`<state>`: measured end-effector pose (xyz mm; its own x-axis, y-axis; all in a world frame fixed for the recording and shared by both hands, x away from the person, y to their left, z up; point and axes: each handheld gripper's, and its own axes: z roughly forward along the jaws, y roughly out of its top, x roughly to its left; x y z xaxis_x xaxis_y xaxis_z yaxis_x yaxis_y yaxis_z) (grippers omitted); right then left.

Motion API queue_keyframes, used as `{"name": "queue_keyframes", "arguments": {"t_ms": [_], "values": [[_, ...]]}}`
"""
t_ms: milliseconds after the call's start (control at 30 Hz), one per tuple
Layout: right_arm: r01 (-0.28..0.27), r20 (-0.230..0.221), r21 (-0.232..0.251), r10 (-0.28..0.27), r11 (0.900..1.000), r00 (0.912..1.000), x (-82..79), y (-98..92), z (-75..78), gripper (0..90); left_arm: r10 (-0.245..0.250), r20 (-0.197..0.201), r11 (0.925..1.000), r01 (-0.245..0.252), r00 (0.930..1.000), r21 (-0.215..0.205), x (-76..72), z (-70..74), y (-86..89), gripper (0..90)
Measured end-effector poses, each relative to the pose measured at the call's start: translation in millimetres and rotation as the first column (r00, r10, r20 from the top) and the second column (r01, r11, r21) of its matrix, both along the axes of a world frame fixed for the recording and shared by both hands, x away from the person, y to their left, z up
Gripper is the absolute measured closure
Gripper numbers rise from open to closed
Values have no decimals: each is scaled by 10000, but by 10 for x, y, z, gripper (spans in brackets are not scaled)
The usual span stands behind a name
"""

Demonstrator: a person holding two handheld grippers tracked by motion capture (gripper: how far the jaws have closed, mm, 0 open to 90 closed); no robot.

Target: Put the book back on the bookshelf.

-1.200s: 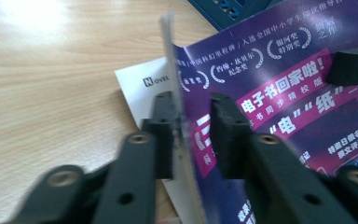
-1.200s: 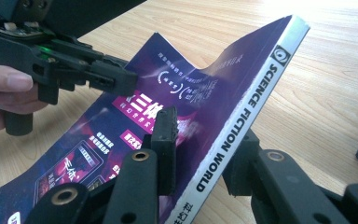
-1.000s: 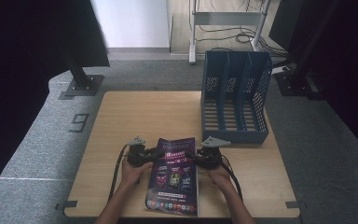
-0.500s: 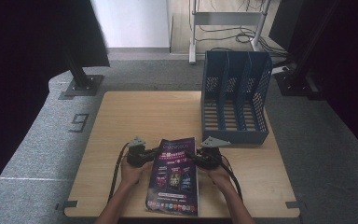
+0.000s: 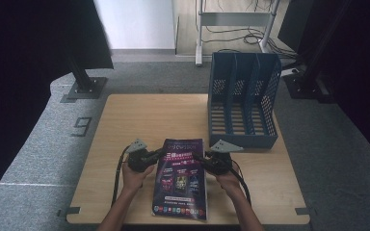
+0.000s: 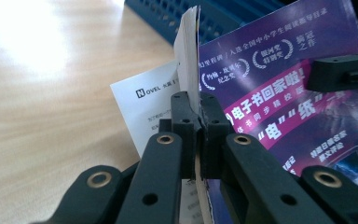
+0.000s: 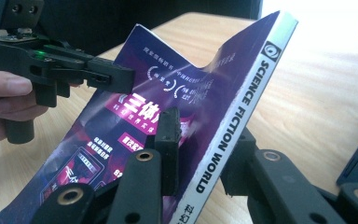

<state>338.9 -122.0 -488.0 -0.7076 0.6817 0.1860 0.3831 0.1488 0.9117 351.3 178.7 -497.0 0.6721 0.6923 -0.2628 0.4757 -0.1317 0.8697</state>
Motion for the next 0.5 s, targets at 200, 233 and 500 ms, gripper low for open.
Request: {"name": "queue_keyframes", "arguments": {"t_ms": [200, 233, 500], "values": [[23, 186, 5, -23, 10000, 9998, -23, -7, 40, 721, -60, 137, 9999, 62, 9999, -99, -29, 55, -1, 871], [27, 166, -13, -27, 10000, 9999, -22, -9, 39, 722, -61, 139, 9999, 63, 9999, -126, -30, 57, -2, 871], [73, 213, 44, -73, 10000, 9997, -26, -15, 49, 723, -129, 174, 9995, 133, 9998, -271, -40, 85, 9, 872]]}}
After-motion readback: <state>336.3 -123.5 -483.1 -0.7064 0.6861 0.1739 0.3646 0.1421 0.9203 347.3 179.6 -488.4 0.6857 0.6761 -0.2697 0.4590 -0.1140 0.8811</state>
